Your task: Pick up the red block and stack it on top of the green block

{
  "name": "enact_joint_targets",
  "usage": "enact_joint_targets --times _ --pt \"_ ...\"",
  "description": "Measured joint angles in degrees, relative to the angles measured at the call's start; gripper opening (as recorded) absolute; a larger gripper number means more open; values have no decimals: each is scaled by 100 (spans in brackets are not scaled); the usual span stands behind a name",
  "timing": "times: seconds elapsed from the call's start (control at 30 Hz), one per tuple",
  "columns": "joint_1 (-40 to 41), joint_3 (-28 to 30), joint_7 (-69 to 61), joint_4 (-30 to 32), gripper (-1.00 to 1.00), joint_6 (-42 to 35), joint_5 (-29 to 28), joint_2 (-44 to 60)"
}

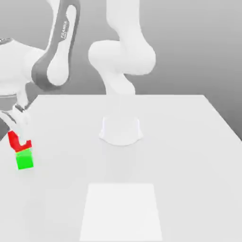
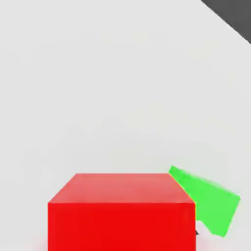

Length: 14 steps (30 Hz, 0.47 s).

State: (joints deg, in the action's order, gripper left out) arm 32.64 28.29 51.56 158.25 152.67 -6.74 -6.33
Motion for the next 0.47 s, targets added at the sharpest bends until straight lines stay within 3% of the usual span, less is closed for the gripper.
enact_joint_targets --times 0.17,0.37,0.4,0.47 --pt "-67 104 -317 -13 -100 410 575 453" --pt "-45 -153 -1125 -40 -100 1053 1716 1248" --pt "24 -255 -1247 -42 100 1147 1886 1364" --pt "24 -255 -1247 -42 100 1147 1886 1364"
